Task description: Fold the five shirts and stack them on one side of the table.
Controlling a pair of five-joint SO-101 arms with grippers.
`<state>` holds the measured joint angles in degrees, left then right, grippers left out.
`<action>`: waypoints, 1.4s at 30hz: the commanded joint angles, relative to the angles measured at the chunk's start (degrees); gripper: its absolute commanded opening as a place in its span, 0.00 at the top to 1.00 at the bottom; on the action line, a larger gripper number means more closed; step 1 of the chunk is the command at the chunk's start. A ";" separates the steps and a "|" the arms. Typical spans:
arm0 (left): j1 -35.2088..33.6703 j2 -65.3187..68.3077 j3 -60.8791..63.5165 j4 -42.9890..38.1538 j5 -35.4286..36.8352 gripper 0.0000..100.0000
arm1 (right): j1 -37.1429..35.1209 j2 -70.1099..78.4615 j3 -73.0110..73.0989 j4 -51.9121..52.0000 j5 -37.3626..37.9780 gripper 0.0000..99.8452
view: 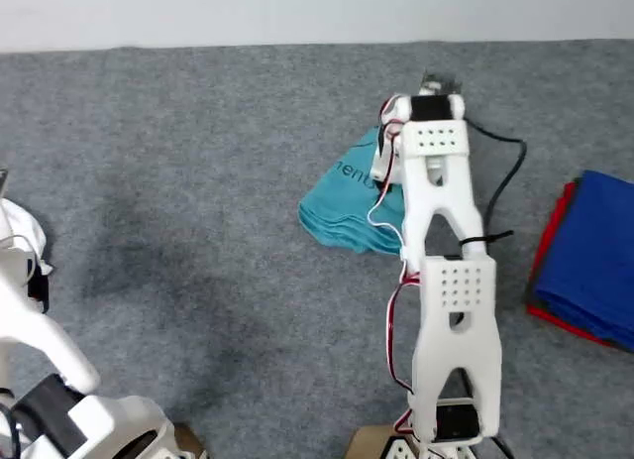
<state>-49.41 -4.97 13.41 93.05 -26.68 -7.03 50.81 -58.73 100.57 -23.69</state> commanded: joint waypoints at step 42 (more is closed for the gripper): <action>0.53 -0.70 -5.76 1.93 0.18 0.99 | 37.23 -44.88 24.79 0.22 32.79 0.99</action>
<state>-49.41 -4.97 9.54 95.16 -26.68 27.96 5.63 -33.32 100.66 8.48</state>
